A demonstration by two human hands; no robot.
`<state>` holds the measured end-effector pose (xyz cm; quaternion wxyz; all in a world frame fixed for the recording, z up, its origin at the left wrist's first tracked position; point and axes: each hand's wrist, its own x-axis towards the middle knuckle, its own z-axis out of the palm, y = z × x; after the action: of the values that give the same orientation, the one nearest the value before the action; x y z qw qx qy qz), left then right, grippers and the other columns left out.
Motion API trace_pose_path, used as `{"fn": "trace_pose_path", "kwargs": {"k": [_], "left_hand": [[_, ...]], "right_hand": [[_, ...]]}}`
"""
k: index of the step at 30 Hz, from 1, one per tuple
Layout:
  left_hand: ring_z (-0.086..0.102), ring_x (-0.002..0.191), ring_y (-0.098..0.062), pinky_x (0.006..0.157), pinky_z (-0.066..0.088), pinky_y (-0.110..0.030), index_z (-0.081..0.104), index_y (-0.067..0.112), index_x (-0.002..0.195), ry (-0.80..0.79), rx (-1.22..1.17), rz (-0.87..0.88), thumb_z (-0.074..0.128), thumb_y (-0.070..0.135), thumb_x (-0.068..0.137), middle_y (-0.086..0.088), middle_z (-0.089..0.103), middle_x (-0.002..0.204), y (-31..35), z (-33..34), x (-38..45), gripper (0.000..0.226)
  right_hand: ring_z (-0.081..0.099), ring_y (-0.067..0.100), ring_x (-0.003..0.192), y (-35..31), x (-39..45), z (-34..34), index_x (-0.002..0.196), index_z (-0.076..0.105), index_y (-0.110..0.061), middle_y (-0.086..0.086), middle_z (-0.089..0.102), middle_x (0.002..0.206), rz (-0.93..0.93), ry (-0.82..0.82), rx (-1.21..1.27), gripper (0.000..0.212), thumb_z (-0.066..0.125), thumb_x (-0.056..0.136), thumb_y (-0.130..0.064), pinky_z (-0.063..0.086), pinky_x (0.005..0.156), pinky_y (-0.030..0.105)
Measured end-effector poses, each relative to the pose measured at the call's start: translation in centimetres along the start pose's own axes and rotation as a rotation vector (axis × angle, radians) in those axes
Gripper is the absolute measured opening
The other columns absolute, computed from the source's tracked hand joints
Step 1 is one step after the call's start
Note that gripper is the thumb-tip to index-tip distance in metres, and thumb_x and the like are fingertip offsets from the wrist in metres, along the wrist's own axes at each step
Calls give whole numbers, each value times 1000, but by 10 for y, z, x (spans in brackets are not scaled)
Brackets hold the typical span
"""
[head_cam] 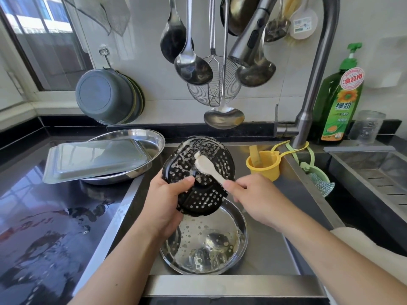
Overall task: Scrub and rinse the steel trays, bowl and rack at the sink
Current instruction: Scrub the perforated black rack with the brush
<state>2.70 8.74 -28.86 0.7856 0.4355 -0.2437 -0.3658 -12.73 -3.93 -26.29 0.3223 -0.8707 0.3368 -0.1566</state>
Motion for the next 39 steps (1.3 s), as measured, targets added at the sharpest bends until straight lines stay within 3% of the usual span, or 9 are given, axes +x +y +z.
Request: {"fn": "trace_pose_path", "kwargs": {"k": [3, 8, 11, 15, 19, 22, 27, 35, 39], "left_hand": [[69, 117, -40, 94, 59, -51, 58, 1, 136, 59, -38, -14, 54, -10, 93, -24, 70, 126, 3, 1, 0, 45], [69, 119, -35, 102, 52, -54, 58, 6, 138, 83, -86, -34, 46, 12, 106, -20, 71, 129, 6, 6, 0, 35], [66, 124, -35, 107, 48, -53, 56, 4, 141, 60, -44, -39, 42, 23, 110, -20, 68, 133, 7, 8, -1, 39], [64, 128, -31, 115, 42, -53, 53, 7, 146, 30, 46, -24, 37, 40, 111, -16, 67, 137, 5, 11, 1, 51], [62, 130, -31, 118, 39, -54, 51, 9, 148, 24, 55, -36, 35, 50, 109, -14, 65, 140, 2, 8, 4, 59], [60, 133, -32, 120, 36, -54, 50, 10, 149, 3, 63, -42, 36, 50, 109, -14, 63, 143, 1, 7, 4, 59], [61, 132, -33, 117, 39, -54, 51, 8, 148, 3, 36, 9, 37, 37, 112, -16, 64, 141, 2, 8, 3, 48], [63, 129, -32, 113, 42, -53, 49, 10, 149, 70, -182, -7, 25, 46, 112, -14, 65, 141, 9, 0, 9, 57], [64, 128, -32, 107, 46, -50, 50, 10, 148, 61, -180, -19, 25, 46, 112, -14, 66, 140, 10, 0, 8, 57]], "right_hand": [[35, 6, 37, -2, -2, 4, 67, 63, -7, -10, 38, 37, -8, -69, -24, 54, 54, 100, -49, 27, 49, 27], [40, 11, 47, 4, 3, 1, 72, 66, -3, -7, 44, 48, -2, -11, -1, 55, 55, 101, -48, 32, 52, 29], [36, 11, 45, -1, -1, 7, 68, 64, -3, -6, 41, 47, -38, -73, -33, 56, 57, 99, -49, 29, 50, 29], [48, 19, 56, 2, 6, 5, 69, 63, -1, 4, 52, 56, -1, 43, 7, 58, 54, 100, -48, 41, 59, 34], [45, 20, 56, 1, 2, 12, 69, 60, 1, 7, 51, 57, -42, 27, -37, 59, 54, 100, -49, 36, 57, 35], [50, 22, 58, 2, 6, 10, 69, 64, -1, 14, 62, 64, -26, 74, -30, 58, 54, 101, -49, 42, 59, 36], [41, 20, 56, 0, 0, 15, 75, 63, 2, 4, 45, 57, -22, 9, -47, 59, 52, 101, -50, 30, 56, 33], [45, 20, 57, 8, 7, -1, 77, 67, -2, 3, 51, 58, 70, 14, -90, 56, 52, 101, -50, 35, 56, 32], [41, 18, 54, 6, 4, 2, 73, 65, -3, 2, 48, 56, 13, -25, -83, 57, 53, 101, -51, 32, 55, 32]]}}
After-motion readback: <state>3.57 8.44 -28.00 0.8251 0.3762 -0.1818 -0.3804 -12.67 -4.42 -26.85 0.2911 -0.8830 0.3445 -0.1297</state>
